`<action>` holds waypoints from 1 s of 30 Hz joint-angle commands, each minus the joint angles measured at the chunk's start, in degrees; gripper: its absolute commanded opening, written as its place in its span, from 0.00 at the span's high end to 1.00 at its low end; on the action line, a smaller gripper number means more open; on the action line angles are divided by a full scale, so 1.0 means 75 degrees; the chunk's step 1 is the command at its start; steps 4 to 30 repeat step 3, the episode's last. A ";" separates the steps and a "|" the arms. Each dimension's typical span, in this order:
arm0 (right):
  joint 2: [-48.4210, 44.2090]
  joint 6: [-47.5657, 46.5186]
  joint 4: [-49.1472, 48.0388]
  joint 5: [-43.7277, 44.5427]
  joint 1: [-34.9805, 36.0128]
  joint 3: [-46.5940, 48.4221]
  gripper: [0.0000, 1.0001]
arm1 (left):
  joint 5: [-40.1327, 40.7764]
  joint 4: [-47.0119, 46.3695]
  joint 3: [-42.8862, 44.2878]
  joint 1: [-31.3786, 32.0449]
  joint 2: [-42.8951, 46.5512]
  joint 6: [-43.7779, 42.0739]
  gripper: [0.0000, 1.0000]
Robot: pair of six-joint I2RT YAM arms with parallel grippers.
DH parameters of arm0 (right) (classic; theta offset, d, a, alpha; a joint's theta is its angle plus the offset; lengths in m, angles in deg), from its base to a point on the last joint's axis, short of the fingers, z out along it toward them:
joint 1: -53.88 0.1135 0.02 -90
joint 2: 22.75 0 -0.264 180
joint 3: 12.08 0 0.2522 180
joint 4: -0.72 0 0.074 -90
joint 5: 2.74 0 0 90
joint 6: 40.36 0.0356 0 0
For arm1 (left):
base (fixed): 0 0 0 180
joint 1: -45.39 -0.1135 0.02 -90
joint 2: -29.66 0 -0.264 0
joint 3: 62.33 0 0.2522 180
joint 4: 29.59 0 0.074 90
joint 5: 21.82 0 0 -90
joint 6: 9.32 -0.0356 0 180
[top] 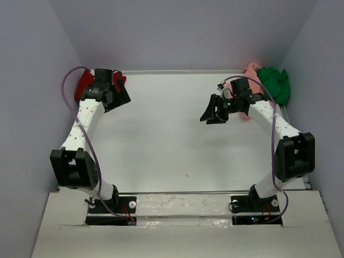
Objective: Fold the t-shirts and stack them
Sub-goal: Put the neatly folded tshirt into the corner of the board with the left arm
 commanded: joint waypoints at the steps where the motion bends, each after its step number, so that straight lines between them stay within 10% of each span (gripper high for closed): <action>1: -0.0338 -0.0193 -0.0358 -0.0215 -0.0048 -0.0051 0.43 | 0.0110 -0.0054 -0.0157 -0.0004 0.0374 -0.0038 0.01; 30: -0.0338 -0.0204 -0.0358 -0.0238 -0.0048 -0.0039 0.43 | 0.0215 -0.0007 -0.0145 -0.0004 0.0386 -0.0003 0.01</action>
